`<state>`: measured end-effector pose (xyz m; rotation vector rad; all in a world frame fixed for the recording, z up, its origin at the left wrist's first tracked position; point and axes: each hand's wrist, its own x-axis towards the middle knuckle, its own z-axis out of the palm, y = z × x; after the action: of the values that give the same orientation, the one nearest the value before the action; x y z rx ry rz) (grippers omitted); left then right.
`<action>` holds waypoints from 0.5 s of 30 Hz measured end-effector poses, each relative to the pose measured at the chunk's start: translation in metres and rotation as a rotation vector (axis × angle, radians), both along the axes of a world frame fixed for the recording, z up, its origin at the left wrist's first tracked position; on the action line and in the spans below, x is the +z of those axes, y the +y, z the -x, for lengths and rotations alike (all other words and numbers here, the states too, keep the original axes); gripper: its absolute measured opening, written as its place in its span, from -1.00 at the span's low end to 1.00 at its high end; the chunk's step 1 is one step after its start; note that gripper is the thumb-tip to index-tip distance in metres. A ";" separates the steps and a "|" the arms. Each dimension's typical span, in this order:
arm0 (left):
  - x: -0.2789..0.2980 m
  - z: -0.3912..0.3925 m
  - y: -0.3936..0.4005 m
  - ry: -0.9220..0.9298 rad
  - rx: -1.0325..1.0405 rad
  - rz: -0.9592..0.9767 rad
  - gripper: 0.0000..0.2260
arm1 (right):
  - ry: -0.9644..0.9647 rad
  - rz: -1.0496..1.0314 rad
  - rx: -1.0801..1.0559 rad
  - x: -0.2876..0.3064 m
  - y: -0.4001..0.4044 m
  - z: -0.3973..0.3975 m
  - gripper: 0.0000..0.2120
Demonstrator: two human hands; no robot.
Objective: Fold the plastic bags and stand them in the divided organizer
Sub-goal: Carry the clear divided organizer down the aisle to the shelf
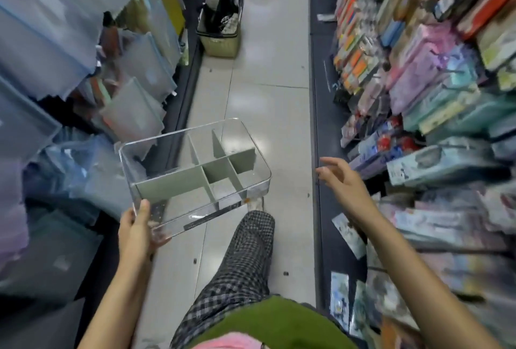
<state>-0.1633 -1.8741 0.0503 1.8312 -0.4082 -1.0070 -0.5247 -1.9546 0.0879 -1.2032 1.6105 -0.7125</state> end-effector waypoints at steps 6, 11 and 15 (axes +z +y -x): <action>-0.003 0.006 -0.206 0.018 -0.058 0.011 -0.77 | 0.040 -0.048 -0.052 -0.001 -0.171 0.013 -0.76; 0.020 0.024 -0.365 0.007 -0.132 0.032 -0.76 | 0.049 -0.082 -0.110 0.002 -0.286 0.033 -0.78; 0.022 0.039 -0.480 0.020 -0.180 0.055 -0.76 | 0.043 -0.131 -0.168 -0.010 -0.377 0.047 -0.78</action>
<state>-0.2019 -2.3542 0.0725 1.7577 -0.5913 -1.1238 -0.5716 -2.3313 0.0780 -1.0044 1.7810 -0.6785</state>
